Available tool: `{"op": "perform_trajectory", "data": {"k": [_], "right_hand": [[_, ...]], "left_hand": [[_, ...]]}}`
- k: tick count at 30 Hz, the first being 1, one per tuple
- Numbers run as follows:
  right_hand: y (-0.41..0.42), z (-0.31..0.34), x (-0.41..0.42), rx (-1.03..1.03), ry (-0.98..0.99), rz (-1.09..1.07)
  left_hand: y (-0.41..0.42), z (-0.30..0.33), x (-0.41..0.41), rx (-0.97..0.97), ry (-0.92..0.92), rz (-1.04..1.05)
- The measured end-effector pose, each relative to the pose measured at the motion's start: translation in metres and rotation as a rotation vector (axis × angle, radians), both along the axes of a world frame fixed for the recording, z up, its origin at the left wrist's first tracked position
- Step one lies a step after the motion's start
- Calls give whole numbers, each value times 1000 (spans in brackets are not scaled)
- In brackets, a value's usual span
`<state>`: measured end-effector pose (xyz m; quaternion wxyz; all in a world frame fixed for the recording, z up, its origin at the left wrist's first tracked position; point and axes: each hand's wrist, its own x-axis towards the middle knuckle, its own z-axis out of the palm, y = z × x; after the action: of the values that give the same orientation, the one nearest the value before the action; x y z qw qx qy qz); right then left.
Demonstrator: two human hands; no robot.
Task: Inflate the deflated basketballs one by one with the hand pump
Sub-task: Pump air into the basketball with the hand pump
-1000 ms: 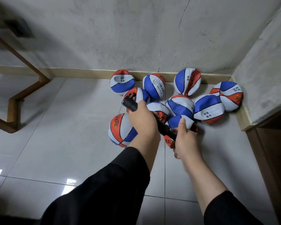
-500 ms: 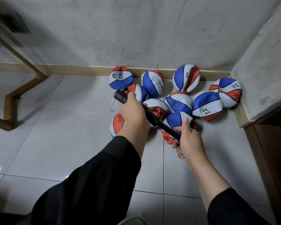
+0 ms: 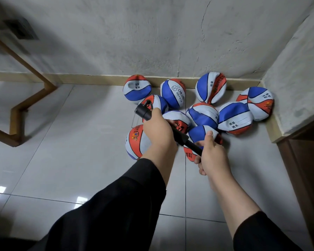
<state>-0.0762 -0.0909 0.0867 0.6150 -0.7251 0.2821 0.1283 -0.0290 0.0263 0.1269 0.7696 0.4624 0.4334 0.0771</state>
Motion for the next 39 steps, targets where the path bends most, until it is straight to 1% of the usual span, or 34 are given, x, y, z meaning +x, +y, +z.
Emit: {"op": "perform_trajectory", "data": {"k": [4, 7, 12, 16, 19, 23, 28, 33, 37, 39], "right_hand": [[12, -2, 0, -12, -62, 12], [13, -9, -2, -42, -62, 50], [6, -7, -2, -39, -78, 30], [-9, -3, -8, -4, -31, 4], [-17, -5, -12, -5, -30, -18], [-16, -6, -13, -17, -15, -36], [1, -1, -7, -31, -6, 21], [13, 1, -2, -43, -88, 37], [18, -5, 0, -106, -108, 43], [18, -5, -1, -138, -133, 79]], "left_hand": [[-18, 0, -9, 9, 14, -2], [-22, -4, -14, 2, 14, -15], [-17, -2, -10, -78, 32, -29], [2, 2, 1, -38, 3, 33], [21, 3, 9, -29, 23, 74], [22, 1, 7, -7, 22, 57], [10, 3, 2, 5, -2, 11], [-15, 1, -8, 33, 11, 10], [-20, -1, -12, -4, 9, -30], [-17, -4, -12, -39, 14, -33]]}}
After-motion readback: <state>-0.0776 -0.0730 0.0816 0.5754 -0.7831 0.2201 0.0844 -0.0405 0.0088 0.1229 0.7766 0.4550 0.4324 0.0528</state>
